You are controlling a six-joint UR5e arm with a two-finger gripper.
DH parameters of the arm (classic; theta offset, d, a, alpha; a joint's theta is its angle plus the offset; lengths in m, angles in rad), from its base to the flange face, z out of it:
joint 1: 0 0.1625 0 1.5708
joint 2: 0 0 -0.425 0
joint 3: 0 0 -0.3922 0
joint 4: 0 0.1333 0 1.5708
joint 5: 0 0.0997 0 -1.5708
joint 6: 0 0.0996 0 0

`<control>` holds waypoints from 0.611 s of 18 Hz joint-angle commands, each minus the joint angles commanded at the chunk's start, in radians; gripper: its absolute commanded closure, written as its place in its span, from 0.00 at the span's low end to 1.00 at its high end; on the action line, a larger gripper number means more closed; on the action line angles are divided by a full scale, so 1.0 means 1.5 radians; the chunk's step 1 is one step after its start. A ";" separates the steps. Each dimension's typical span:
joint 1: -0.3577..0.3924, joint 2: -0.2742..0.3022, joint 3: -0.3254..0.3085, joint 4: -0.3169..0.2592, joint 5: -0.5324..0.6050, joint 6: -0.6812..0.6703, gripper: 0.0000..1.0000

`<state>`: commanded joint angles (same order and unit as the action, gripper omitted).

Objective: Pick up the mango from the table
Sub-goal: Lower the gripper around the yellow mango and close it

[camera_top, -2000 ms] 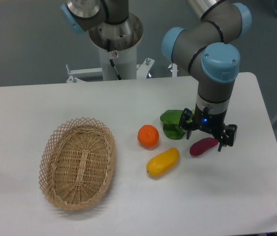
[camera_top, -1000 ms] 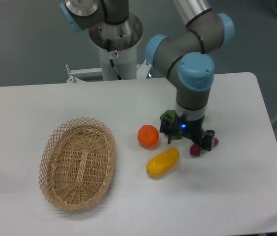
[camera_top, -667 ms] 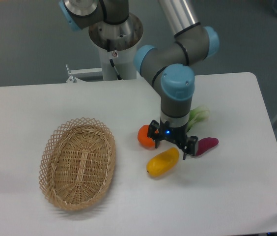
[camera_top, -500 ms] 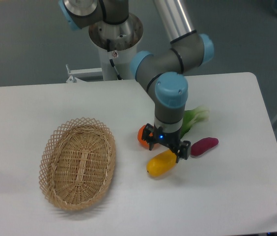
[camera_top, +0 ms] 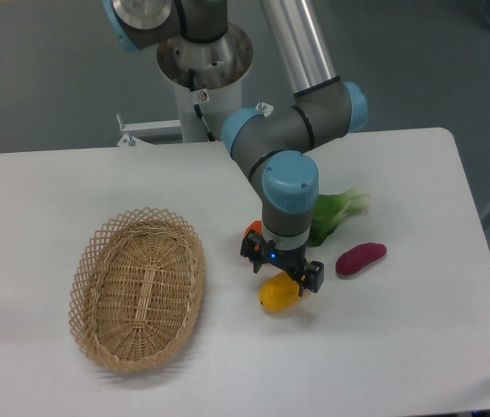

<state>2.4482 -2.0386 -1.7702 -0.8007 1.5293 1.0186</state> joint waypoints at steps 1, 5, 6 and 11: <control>0.000 -0.002 0.000 0.000 0.004 0.001 0.00; -0.003 -0.008 0.001 0.003 0.015 -0.001 0.00; -0.003 -0.012 0.002 0.006 0.016 -0.002 0.00; -0.005 -0.019 -0.003 0.042 0.016 -0.007 0.09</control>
<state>2.4406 -2.0678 -1.7748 -0.7379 1.5539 1.0078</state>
